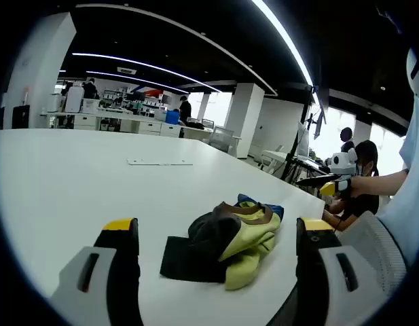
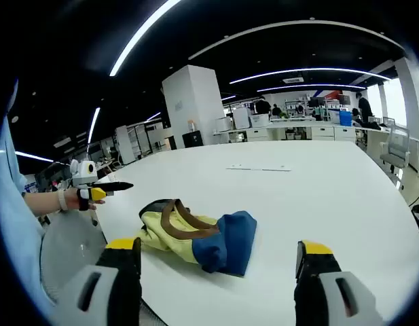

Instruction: Fold the garment on the visible template until the final outline fits inside the template.

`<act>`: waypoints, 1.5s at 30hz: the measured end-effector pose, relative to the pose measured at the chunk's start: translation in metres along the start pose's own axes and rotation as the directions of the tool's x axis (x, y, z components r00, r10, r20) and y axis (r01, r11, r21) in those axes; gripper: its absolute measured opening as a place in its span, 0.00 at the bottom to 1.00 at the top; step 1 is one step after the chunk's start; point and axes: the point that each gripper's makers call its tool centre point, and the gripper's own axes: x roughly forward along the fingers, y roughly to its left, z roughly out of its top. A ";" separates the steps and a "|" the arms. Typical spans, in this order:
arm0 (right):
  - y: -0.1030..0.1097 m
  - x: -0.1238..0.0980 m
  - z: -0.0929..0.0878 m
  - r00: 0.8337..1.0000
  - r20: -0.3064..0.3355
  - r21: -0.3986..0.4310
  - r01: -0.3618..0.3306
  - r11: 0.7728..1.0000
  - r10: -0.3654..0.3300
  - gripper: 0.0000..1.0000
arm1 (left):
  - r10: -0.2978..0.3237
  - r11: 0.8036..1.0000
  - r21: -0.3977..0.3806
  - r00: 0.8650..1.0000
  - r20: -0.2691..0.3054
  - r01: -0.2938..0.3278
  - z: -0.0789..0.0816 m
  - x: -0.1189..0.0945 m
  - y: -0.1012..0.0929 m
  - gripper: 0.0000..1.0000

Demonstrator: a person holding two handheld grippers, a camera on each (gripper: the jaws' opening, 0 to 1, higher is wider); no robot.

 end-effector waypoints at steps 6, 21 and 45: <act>0.004 -0.002 0.003 1.000 0.014 0.051 0.002 0.999 -0.003 0.95 | 0.038 0.991 -0.129 0.997 0.060 -0.030 -0.002 0.002 0.004 0.92; 0.009 -0.010 0.009 1.000 -0.004 -0.034 0.019 0.999 -0.019 0.97 | -0.038 0.998 -0.037 0.998 0.051 0.040 -0.003 0.004 -0.007 0.87; 0.000 0.001 0.021 1.000 0.005 -0.031 0.006 1.000 -0.006 0.96 | -0.062 0.998 -0.028 0.997 0.053 0.064 -0.005 0.001 -0.010 0.84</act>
